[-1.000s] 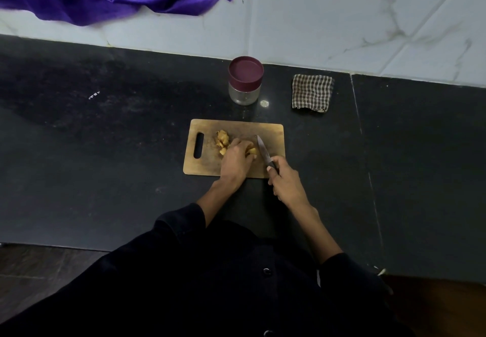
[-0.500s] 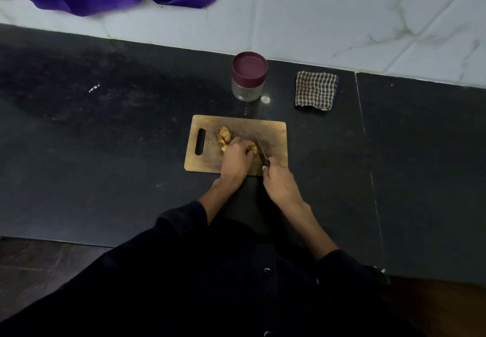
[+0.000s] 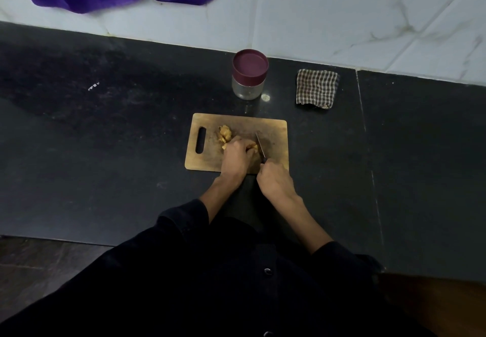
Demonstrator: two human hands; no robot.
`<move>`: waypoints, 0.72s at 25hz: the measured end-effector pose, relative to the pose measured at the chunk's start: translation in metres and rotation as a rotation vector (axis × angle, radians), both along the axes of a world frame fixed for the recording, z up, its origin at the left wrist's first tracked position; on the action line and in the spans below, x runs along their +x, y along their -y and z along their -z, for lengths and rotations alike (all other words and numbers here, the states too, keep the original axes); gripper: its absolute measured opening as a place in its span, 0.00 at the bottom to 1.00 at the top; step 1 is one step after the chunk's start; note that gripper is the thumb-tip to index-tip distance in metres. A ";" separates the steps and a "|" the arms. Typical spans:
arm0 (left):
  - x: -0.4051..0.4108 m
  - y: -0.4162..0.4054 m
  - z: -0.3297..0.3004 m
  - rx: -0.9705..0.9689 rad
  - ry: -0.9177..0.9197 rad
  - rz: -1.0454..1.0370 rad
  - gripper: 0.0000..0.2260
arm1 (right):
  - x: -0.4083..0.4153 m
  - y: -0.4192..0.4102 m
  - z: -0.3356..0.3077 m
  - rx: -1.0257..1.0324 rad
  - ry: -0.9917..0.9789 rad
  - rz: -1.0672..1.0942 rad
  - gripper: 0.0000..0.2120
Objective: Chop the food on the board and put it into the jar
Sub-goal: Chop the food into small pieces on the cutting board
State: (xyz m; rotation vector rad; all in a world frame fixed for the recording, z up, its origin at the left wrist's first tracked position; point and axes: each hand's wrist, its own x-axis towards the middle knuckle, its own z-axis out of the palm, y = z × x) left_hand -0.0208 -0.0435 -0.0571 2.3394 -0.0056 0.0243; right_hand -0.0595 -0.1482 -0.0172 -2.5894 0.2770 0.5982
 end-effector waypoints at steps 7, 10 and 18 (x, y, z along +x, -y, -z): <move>-0.001 0.002 0.000 0.017 0.001 -0.006 0.05 | 0.002 -0.006 -0.004 0.001 -0.082 0.050 0.13; -0.001 0.003 0.001 0.017 -0.010 -0.029 0.05 | -0.012 -0.003 -0.001 -0.011 -0.100 0.025 0.12; 0.000 0.003 0.001 0.017 -0.035 -0.029 0.07 | -0.026 0.004 0.004 0.009 -0.141 0.039 0.14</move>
